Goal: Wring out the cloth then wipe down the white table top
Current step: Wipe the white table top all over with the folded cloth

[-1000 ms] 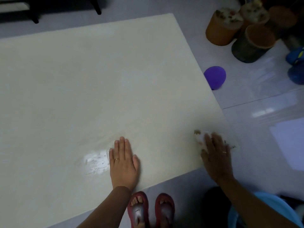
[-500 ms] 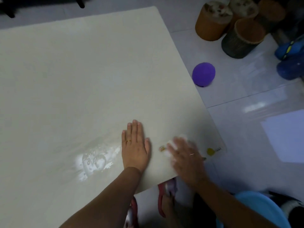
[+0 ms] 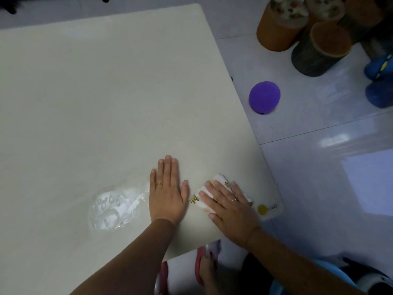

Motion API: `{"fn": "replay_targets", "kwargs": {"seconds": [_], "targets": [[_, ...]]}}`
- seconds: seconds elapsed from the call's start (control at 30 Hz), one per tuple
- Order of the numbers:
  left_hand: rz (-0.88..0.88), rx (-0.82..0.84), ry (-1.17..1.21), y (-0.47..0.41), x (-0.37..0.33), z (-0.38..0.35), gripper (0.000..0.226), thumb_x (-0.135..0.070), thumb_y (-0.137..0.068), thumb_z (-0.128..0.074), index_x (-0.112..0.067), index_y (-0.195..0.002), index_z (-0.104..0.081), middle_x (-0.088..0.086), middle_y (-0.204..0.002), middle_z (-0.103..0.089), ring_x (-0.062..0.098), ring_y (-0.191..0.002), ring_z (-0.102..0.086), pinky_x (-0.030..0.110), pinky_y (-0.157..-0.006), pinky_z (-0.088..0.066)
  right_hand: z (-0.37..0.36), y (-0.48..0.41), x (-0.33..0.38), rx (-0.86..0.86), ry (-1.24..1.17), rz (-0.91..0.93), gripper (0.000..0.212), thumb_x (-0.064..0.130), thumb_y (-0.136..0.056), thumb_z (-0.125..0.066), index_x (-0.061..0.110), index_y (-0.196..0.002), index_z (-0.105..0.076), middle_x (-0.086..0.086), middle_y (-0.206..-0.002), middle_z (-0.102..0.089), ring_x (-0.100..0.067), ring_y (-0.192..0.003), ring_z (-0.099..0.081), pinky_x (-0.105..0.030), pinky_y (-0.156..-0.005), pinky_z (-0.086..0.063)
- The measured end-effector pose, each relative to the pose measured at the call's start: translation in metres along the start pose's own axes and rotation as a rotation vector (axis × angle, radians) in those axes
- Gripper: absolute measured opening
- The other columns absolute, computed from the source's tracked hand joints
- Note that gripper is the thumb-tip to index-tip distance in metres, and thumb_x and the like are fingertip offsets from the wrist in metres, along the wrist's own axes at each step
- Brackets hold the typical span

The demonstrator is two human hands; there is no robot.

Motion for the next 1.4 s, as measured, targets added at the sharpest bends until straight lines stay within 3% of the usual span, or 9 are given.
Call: {"fn": "replay_targets", "kwargs": {"seconds": [0.07,0.23,0.37,0.5,0.73,0.83,0.97,1.2,1.4], "targets": [[0.007,-0.004,0.002,0.000,-0.001,0.000,0.064,-0.039,-0.094,-0.021,-0.009,-0.151,-0.016,0.008,-0.159,-0.011,0.023,-0.148,-0.005,0.039,-0.120,0.000,0.005,-0.012,-0.048,0.001,0.017,-0.042,0.061,0.038,-0.091,-0.041,0.029,-0.148,-0.022,-0.001,-0.156,-0.021,-0.023,-0.143,-0.025,-0.053,-0.114,-0.020],[0.020,-0.003,0.002,0.001,-0.001,0.000,0.064,-0.037,-0.094,-0.025,-0.009,-0.151,-0.020,0.008,-0.159,-0.014,0.023,-0.147,-0.009,0.041,-0.119,-0.005,0.013,-0.063,-0.022,-0.110,-0.169,-0.745,0.056,0.033,-0.096,-0.039,0.020,-0.148,-0.024,-0.010,-0.156,-0.022,-0.030,-0.144,-0.017,-0.057,-0.115,-0.014],[-0.001,0.010,-0.021,0.002,-0.001,0.001,0.062,-0.031,-0.092,-0.024,-0.005,-0.149,-0.025,0.011,-0.158,-0.018,0.026,-0.147,-0.014,0.043,-0.118,-0.010,0.004,-0.060,0.045,-0.060,-0.151,-0.275,0.057,0.036,-0.094,-0.028,0.024,-0.149,-0.022,-0.003,-0.157,-0.020,-0.022,-0.146,-0.012,-0.054,-0.113,-0.016],[0.009,0.007,0.013,0.001,0.001,0.001,0.064,-0.032,-0.090,-0.029,-0.007,-0.149,-0.024,0.010,-0.158,-0.019,0.023,-0.147,-0.014,0.044,-0.118,-0.012,0.009,-0.070,-0.019,0.004,-0.065,0.084,0.059,0.040,-0.093,-0.033,0.029,-0.149,-0.020,0.002,-0.158,-0.019,-0.018,-0.145,-0.016,-0.052,-0.116,-0.014],[0.020,0.026,0.012,0.000,0.000,0.001,0.066,-0.033,-0.090,-0.030,-0.010,-0.151,-0.020,0.008,-0.159,-0.016,0.022,-0.148,-0.011,0.044,-0.118,-0.012,0.022,-0.133,-0.024,-0.039,-0.215,-0.637,0.059,0.035,-0.097,-0.033,0.026,-0.151,-0.009,-0.001,-0.160,-0.006,-0.022,-0.147,-0.002,-0.052,-0.115,0.006],[0.005,0.019,0.017,0.000,-0.001,0.002,0.064,-0.031,-0.089,-0.031,-0.006,-0.148,-0.027,0.011,-0.157,-0.021,0.025,-0.147,-0.016,0.045,-0.117,-0.016,0.019,-0.126,0.019,-0.015,-0.159,-0.311,0.058,0.037,-0.094,-0.028,0.026,-0.150,-0.015,-0.001,-0.159,-0.013,-0.022,-0.146,-0.008,-0.056,-0.116,-0.006],[0.007,0.023,0.015,-0.001,-0.001,0.005,0.064,-0.030,-0.088,-0.032,-0.006,-0.148,-0.028,0.011,-0.157,-0.021,0.026,-0.147,-0.016,0.045,-0.117,-0.015,0.024,-0.134,-0.033,0.029,-0.049,0.135,0.059,0.040,-0.093,-0.033,0.029,-0.149,-0.019,0.002,-0.158,-0.017,-0.020,-0.146,-0.015,-0.052,-0.116,-0.015],[0.019,0.023,0.037,0.000,-0.003,0.007,0.065,-0.029,-0.086,-0.036,-0.005,-0.147,-0.032,0.010,-0.156,-0.025,0.027,-0.145,-0.020,0.046,-0.116,-0.017,0.029,-0.188,-0.044,-0.023,-0.167,-0.606,0.060,0.034,-0.097,-0.032,0.024,-0.151,-0.008,-0.003,-0.160,-0.005,-0.023,-0.147,-0.004,-0.053,-0.116,0.001],[0.079,-0.058,0.107,-0.031,0.006,0.025,0.064,-0.024,-0.084,-0.034,-0.003,-0.145,-0.034,0.013,-0.154,-0.029,0.029,-0.144,-0.024,0.046,-0.117,-0.014,0.027,-0.181,-0.027,-0.006,-0.046,0.110,0.060,0.040,-0.091,-0.036,0.027,-0.149,-0.023,0.001,-0.157,-0.020,-0.021,-0.145,-0.016,-0.052,-0.116,-0.011]]}}
Point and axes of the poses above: each hand's wrist, its own y-axis away from the middle knuckle, its own z-axis out of the back of the hand, x = y × z, the point moved 1 cm from there along -y, towards the middle knuckle
